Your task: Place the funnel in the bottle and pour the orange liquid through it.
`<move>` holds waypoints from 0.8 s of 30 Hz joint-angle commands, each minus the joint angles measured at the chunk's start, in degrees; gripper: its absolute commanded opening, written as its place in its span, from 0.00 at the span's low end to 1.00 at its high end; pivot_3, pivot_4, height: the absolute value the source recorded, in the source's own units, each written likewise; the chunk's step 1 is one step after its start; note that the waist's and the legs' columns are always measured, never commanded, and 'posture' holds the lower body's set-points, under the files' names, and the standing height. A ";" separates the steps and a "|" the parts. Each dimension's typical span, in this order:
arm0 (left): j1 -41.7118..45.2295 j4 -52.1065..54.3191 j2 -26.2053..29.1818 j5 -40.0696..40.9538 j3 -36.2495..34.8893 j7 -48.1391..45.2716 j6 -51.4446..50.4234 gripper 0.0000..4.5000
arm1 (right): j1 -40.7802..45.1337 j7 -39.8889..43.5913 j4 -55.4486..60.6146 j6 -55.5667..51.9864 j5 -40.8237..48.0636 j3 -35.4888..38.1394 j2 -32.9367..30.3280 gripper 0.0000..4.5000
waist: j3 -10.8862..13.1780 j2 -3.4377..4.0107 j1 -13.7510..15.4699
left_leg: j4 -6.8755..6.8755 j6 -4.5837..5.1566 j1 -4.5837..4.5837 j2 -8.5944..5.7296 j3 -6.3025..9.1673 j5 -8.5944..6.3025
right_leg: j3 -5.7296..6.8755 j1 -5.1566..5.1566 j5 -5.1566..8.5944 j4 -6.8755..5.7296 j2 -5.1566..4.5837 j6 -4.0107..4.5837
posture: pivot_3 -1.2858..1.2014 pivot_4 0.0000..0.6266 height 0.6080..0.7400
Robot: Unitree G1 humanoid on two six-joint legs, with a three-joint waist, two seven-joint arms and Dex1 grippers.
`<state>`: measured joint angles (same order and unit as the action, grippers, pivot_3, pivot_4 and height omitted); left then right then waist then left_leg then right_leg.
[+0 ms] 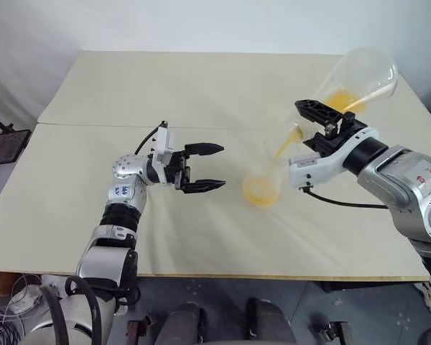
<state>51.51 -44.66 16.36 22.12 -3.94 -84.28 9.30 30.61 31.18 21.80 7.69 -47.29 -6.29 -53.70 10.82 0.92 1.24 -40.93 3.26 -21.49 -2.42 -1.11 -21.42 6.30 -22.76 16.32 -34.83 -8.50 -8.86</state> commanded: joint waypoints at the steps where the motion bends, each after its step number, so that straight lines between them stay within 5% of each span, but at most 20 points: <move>1: 1.76 0.20 0.21 0.12 -0.38 -0.08 0.27 1.00 | 1.29 -1.52 0.51 1.06 -0.64 2.71 -0.58 0.62 | 0.00 0.00 0.00 | 0.00 0.00 0.00 0.00 0.00 0.00 | 0.00 0.00 0.00 0.00 0.00 0.00 | 0.52 0.24 1.00; 24: 2.28 -0.72 0.38 -0.06 -0.29 -0.63 0.33 1.00 | 1.44 -2.66 -1.27 5.36 -1.42 3.94 -1.62 0.62 | 0.00 0.00 -0.01 | 0.00 0.00 0.00 0.00 0.00 0.00 | 0.00 0.00 0.00 0.00 0.00 0.00 | 0.52 0.24 1.00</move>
<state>52.14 -45.89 16.38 22.08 -3.94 -84.63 9.31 30.68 29.64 19.65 12.59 -48.47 -5.70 -53.95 10.82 0.92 1.22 -40.93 3.26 -21.49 -2.42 -1.10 -21.42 6.30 -22.76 16.32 -34.83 -8.50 -8.86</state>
